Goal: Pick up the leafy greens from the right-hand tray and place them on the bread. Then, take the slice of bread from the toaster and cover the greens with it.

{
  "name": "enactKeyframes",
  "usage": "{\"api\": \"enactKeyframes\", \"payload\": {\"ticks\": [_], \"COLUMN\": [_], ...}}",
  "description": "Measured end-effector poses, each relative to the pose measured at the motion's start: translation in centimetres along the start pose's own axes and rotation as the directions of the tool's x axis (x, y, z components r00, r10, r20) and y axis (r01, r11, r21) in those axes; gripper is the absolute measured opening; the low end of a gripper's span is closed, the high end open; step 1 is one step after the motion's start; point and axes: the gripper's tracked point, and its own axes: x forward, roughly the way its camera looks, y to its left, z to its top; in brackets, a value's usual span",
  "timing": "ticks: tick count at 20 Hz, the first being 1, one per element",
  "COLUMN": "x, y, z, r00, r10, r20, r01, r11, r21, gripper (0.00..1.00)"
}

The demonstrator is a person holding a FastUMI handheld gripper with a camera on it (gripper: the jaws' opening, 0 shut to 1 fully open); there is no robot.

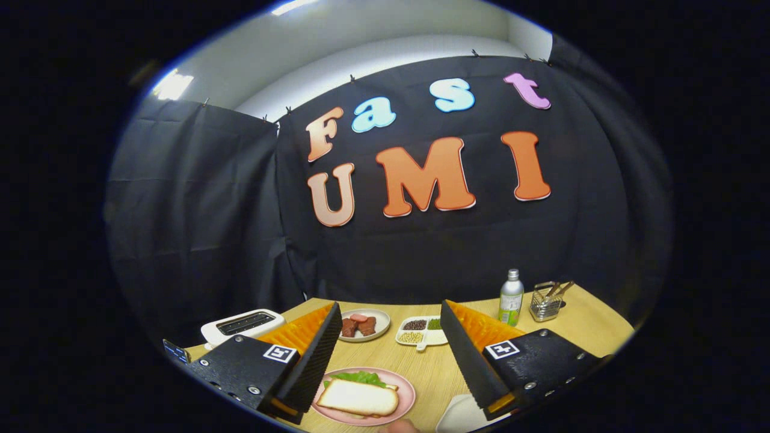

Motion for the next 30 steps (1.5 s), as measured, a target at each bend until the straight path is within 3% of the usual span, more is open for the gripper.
{"api": "enactKeyframes", "payload": {"ticks": [12, 30], "x": [-1.9, -2.8], "y": [0.8, -1.2], "z": [4.3, 5.3], "r00": [0.992, 0.977], "r10": [-0.041, -0.140], "r20": [0.121, 0.161], "r01": [0.050, 0.152], "r11": [0.996, 0.986], "r21": [-0.073, -0.065], "gripper": [0.98, 0.98]}}
